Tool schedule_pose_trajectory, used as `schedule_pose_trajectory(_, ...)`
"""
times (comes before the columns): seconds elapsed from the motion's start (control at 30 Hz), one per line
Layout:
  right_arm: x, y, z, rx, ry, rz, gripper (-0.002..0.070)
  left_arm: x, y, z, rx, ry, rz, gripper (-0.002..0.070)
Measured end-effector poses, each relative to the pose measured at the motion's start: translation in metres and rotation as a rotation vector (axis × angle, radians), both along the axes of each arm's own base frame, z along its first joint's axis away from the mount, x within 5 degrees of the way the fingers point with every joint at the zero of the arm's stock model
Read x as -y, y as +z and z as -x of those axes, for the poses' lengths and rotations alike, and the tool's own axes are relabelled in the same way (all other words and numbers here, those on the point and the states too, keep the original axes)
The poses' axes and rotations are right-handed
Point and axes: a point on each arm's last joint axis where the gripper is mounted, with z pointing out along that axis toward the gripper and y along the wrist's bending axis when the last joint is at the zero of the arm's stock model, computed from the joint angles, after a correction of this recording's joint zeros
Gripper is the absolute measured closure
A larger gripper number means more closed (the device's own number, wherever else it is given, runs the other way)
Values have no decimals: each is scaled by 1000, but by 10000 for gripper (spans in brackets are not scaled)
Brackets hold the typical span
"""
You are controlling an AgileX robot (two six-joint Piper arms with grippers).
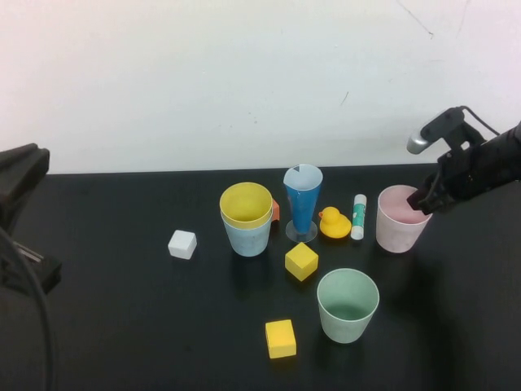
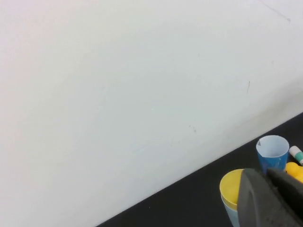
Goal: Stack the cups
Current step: Pick up the pink cup, then place the pink cup on the green cup
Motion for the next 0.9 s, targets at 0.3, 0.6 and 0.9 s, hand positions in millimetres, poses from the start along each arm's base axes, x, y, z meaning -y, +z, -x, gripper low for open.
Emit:
schedule_pose_trajectory(0.3, -2, 4, -1, -18, 25, -11, 652, 1, -5, 2, -53, -18, -20, 673)
schedule_pose_trajectory(0.6, -13, 107, 17, 22, 201, -44, 653, -4, 6, 16, 29, -10, 6, 673)
schedule_pose_trajectory(0.9, -40, 136, 77, -7, 296, -70, 653, -12, -5, 48, 42, -30, -29, 673)
